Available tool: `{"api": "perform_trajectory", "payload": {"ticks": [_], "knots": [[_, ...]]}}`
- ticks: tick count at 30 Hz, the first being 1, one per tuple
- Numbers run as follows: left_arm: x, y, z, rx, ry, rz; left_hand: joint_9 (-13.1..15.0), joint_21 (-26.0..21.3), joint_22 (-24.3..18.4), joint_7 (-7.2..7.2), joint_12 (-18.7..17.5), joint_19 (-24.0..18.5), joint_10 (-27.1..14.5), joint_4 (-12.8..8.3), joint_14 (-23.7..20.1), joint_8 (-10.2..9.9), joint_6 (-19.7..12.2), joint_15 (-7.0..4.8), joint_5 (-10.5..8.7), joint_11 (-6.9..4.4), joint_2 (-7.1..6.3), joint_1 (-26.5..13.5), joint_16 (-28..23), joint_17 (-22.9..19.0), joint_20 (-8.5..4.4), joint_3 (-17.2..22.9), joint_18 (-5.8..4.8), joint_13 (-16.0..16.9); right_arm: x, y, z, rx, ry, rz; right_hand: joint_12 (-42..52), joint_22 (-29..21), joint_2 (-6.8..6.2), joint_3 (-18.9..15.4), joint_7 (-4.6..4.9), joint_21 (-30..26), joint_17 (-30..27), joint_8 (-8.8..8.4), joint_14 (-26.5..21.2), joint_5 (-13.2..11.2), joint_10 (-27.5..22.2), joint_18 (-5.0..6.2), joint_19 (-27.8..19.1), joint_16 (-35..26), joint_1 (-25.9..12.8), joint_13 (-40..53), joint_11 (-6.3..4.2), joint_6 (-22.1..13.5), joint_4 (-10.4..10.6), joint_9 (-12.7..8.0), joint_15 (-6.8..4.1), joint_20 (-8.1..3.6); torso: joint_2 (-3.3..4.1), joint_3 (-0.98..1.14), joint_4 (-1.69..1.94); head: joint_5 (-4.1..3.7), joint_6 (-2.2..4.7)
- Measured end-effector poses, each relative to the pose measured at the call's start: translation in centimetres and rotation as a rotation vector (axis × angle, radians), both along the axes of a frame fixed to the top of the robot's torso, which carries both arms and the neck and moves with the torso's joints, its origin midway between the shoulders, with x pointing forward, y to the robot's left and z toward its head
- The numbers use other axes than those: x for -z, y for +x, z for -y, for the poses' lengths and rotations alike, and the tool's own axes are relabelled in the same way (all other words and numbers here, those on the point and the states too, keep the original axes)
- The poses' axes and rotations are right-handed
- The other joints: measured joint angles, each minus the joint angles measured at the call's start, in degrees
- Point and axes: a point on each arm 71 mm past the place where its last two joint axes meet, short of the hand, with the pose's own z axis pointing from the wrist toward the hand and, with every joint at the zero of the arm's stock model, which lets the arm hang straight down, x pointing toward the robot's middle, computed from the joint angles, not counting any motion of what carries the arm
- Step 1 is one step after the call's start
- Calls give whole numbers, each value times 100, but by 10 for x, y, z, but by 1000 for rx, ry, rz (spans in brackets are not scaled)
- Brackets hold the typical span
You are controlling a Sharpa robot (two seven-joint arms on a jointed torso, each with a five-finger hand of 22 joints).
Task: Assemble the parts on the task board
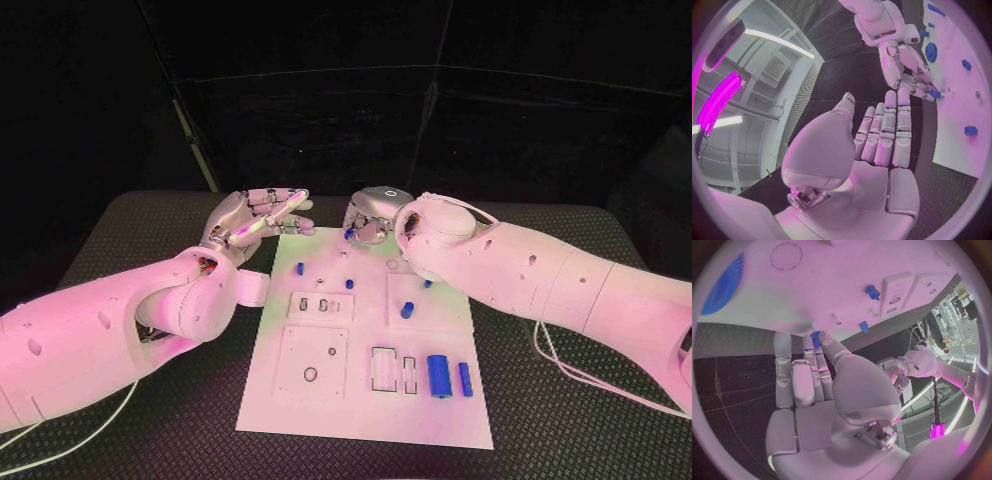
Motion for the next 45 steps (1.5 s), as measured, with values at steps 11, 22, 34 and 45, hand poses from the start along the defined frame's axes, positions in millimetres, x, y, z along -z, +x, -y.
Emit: {"api": "perform_trajectory", "payload": {"ticks": [11,22,34,45], "knots": [[0,0,0,3,2,-1,0,0,0,0,-23,0,0,-18,0,-24,0,0,0,0,0,0,0,13,0,-18,0,0,0,-1,0,-2,-1,6,0,0,-15,14,-4,0,-7,-1,0,-1,0,0,0,0,-15,0,0,-4,14,3,0,0,3,-1,0,10,-3],[1,1,-1,3,6,-1,1,0,0,0,-23,0,0,-17,0,-24,0,0,0,0,0,0,0,12,0,-17,0,0,3,-4,3,0,-4,9,0,9,-16,30,-4,24,-1,-18,0,-14,0,0,0,24,-15,0,0,-6,-1,14,0,0,5,-1,4,12,-8],[1,1,-1,3,7,-1,-4,0,0,0,-23,0,0,-17,0,-24,0,0,0,0,0,0,0,12,0,-17,0,0,2,-4,4,5,-5,17,-35,-54,-189,101,103,20,-1,2,-3,-47,-448,1,-77,24,-190,-44,129,-267,69,8,60,77,7,-4,3,-4,-19],[1,1,-3,1,9,-1,-4,0,0,0,-22,0,0,-17,0,-23,0,0,0,0,0,0,-22,18,0,-17,0,0,3,-4,5,10,-7,17,17,-513,-564,-179,25,-263,-403,-32,-10,-41,-1424,92,-381,-94,-231,-44,296,-1537,352,-14,176,194,8,-7,7,-9,-25]]}}
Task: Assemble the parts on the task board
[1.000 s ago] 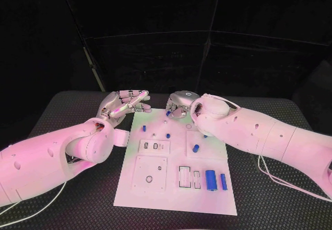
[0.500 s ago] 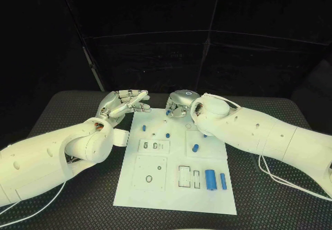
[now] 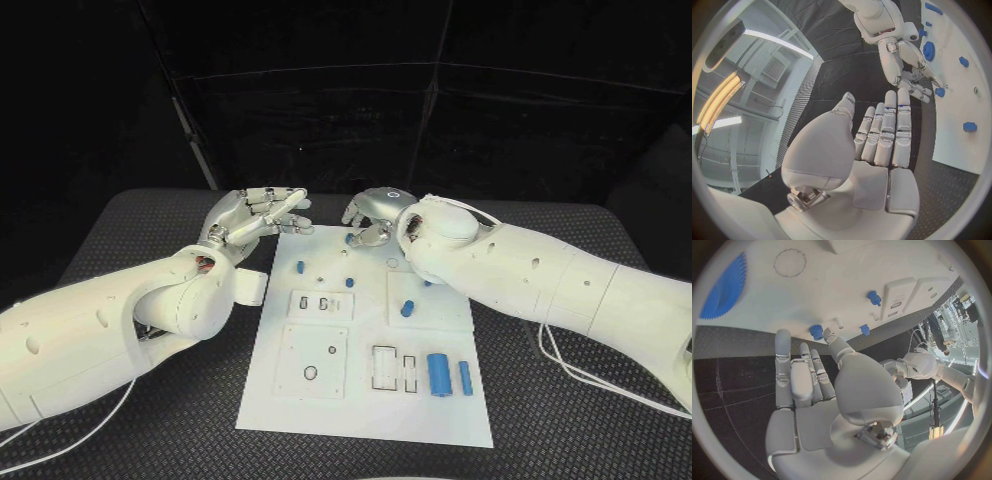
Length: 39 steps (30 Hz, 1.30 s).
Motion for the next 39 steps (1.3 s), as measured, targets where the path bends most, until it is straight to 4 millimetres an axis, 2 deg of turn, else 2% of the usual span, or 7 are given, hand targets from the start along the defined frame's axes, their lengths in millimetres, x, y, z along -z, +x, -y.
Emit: {"api": "perform_trajectory", "payload": {"ticks": [10,14,17,22,23,27,39], "knots": [[0,0,-4,-6,4,-1,0,0,0,0,0,0,0,0,0,0,0,0,0,0,0,0,0,-1,0,0,-1,0,-10,-11,46,38,47,33,627,552,-4,-90,150,355,437,252,7,362,893,0,361,228,100,158,-140,662,247,95,-48,-38,-3,7,-14,-52,36],[0,0,-6,-9,6,-1,1,0,0,0,0,0,0,-16,0,0,0,0,0,0,0,0,0,-1,0,-16,-1,0,-14,-15,81,106,100,17,1342,1267,-311,-294,-4,821,688,284,10,430,1799,-140,810,370,-10,602,-377,736,451,91,-282,-189,-10,10,-29,-87,68],[1,1,-7,-11,7,-1,1,0,0,0,-23,0,0,-16,0,-39,0,0,0,0,0,0,0,9,0,-16,-1,0,-15,-18,103,157,131,-15,2337,1774,-503,-531,-79,1131,1410,284,11,540,2209,-231,1091,734,-110,1489,-440,632,688,53,-301,-261,-15,16,-49,-99,85],[1,2,-7,-12,8,-2,1,0,0,0,-23,0,0,-16,0,-39,0,0,0,0,0,0,0,9,0,-16,-1,0,-15,-22,129,237,156,-72,5224,2221,-753,-1158,29,1425,1599,284,11,694,2022,-230,1240,1078,109,4551,-345,372,1553,35,-297,-218,-18,27,-71,-113,94],[1,2,-7,-13,8,-2,1,0,0,0,-23,0,0,-16,0,-39,0,0,0,0,0,0,0,9,0,-16,-1,0,-15,-23,130,245,157,-80,5686,2274,-822,-1347,66,1467,1599,338,10,725,1902,-230,1251,1116,357,5061,-310,305,1966,36,-251,-177,-18,30,-74,-116,96],[2,3,-8,-14,9,-3,1,0,0,0,-23,0,0,-16,0,-39,0,0,0,0,0,0,0,9,0,-16,-1,0,-13,-23,134,272,151,-108,6328,2352,-971,-1631,107,1515,1598,417,20,764,1842,-230,1227,1133,767,5806,-266,147,2732,36,-184,-139,-18,31,-75,-144,103],[3,4,-8,-12,9,-6,1,0,0,0,-23,0,0,-16,0,-39,0,0,0,0,0,0,0,8,0,-16,-1,0,-3,-20,129,288,123,-170,7108,2427,-895,-1687,138,1577,1597,521,0,963,2152,-319,1240,1176,914,6734,-225,117,2807,36,-164,-111,-13,21,-51,-231,68]]}}
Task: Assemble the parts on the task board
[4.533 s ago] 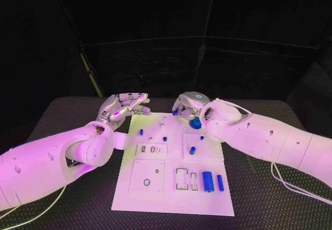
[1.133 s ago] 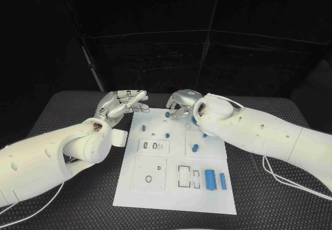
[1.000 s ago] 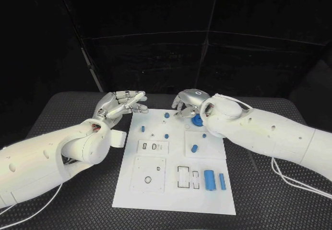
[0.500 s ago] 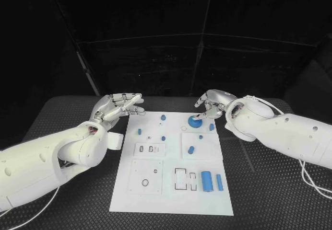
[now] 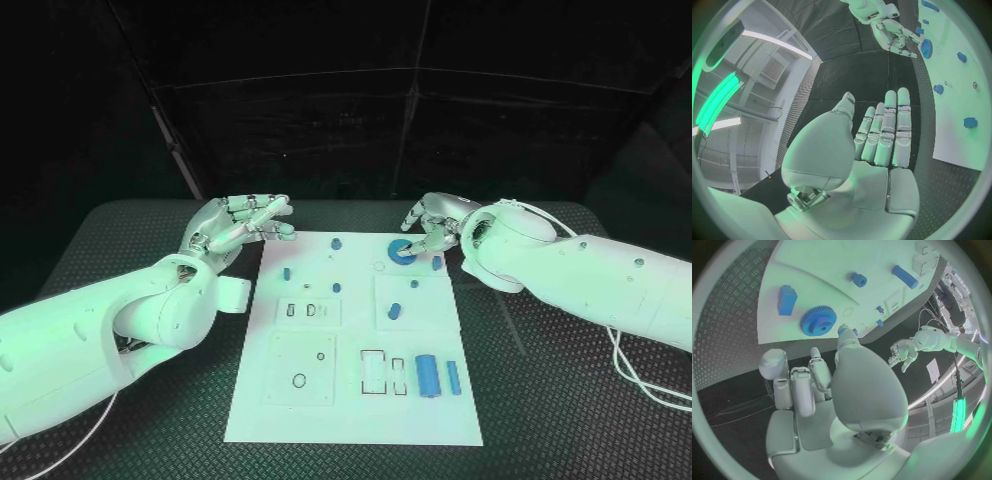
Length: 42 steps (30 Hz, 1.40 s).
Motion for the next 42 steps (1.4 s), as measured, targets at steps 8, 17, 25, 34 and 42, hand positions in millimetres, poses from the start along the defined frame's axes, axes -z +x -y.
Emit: {"api": "perform_trajectory", "payload": {"ticks": [8,17,25,34,42], "knots": [[0,0,0,1,0,-2,0,0,0,0,0,0,0,0,0,0,0,0,0,0,0,0,0,0,0,0,0,0,5,0,1,-1,-19,-25,185,36,124,24,-3,38,-1,83,0,83,41,0,0,27,123,231,0,3,-24,10,0,0,1,-3,-5,-8,-20],[1,1,0,2,1,-3,0,0,0,0,0,0,0,0,0,0,0,0,0,0,0,0,0,-1,0,0,0,0,8,-1,-2,-19,-48,-26,267,75,233,44,-72,39,-1,183,0,326,61,1,0,27,232,350,-20,114,-80,20,0,0,1,-3,-7,-31,-32],[1,1,0,2,1,-5,0,0,0,0,1,0,0,0,0,0,0,0,0,0,23,23,-21,11,0,0,0,0,10,0,-3,-29,-70,-19,332,106,375,86,-85,63,-1,247,0,348,102,1,0,27,374,397,-62,202,-170,19,0,0,-1,-3,-7,-37,-54],[1,1,0,3,1,-6,1,0,0,0,1,0,0,0,0,0,0,0,0,0,23,23,-21,11,0,0,0,0,11,1,-8,-42,-95,1,377,169,444,96,-90,93,-2,267,0,262,136,2,22,50,443,400,-69,242,-290,17,0,-22,-2,-5,-4,-30,-80],[1,1,0,4,2,-8,1,0,0,0,1,0,0,-16,0,0,0,0,0,0,23,23,-21,10,0,-16,0,0,12,1,-13,-58,-133,32,458,217,492,98,-115,126,-2,295,0,231,197,3,63,49,490,404,-74,323,-326,11,-1,-24,-4,-5,-3,-34,-97]]}}
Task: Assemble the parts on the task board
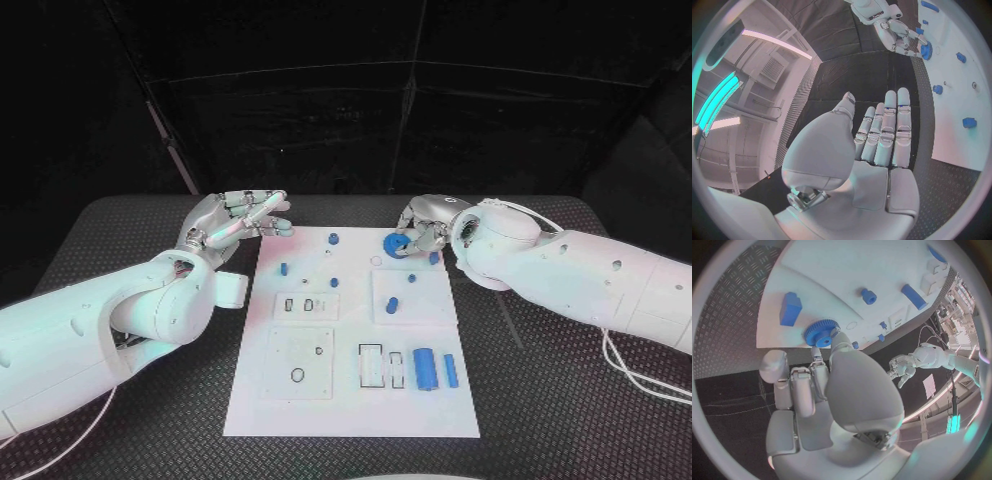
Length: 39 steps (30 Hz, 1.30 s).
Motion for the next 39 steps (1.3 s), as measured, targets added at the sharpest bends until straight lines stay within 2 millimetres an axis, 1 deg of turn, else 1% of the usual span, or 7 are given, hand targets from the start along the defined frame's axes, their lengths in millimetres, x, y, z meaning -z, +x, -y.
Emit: {"api": "perform_trajectory", "payload": {"ticks": [3,7,11,13,19,27,39], "knots": [[0,0,0,1,0,-1,0,0,0,0,0,0,0,0,0,0,0,0,0,0,0,0,0,0,0,0,0,0,0,0,-2,-6,-13,15,56,26,44,19,-3,7,0,39,0,-109,40,0,0,0,44,6,-33,118,-64,-5,0,0,0,0,0,-1,-5],[0,0,0,2,0,-3,0,0,0,0,0,0,0,0,0,0,0,0,0,0,0,0,0,-1,0,0,0,0,1,-3,-5,-16,-26,38,151,75,178,251,-56,46,0,81,10,-825,122,0,45,24,178,18,-81,310,-178,-6,-75,-45,-2,0,0,-8,-9],[0,0,0,3,1,-4,0,0,0,0,0,0,0,0,0,0,0,0,0,0,0,0,0,6,0,0,0,0,0,-5,-8,-26,-26,67,244,116,278,503,-28,55,0,106,15,-1025,191,0,81,24,279,17,-127,379,-275,-12,-102,-82,-3,0,0,-8,-9],[0,0,0,3,1,-5,0,0,0,0,0,0,0,0,0,0,0,0,0,0,0,0,0,7,0,0,0,0,1,-6,-9,-30,-24,83,245,122,278,599,-22,70,0,106,12,-1091,194,0,83,24,279,14,-131,386,-320,-14,-136,-84,-4,0,0,-8,-8],[0,0,0,5,1,-6,0,0,0,0,0,0,0,0,0,0,0,0,0,0,0,0,0,6,0,0,0,0,0,-13,-16,-49,-6,133,278,148,292,778,-22,70,-1,106,1,-1132,214,0,102,24,386,2,-151,386,-365,-19,-146,-102,-3,-1,4,8,-3],[1,0,-1,2,2,-7,0,0,0,0,-23,0,0,0,0,0,0,0,0,0,0,0,0,6,0,0,0,0,-10,-28,-39,-114,40,185,294,156,287,835,-22,70,-1,105,1,-1128,213,0,102,24,391,7,-151,386,-371,-51,-146,-102,-3,-3,7,46,10],[1,0,0,3,2,-8,1,0,0,0,-24,0,0,0,0,0,0,0,0,0,0,0,0,11,0,0,0,0,-15,-34,-100,-202,90,200,289,171,254,978,-21,70,-1,20,1,-1104,213,0,122,24,235,-17,-151,386,-352,-52,-146,-123,0,-7,17,134,5]]}}
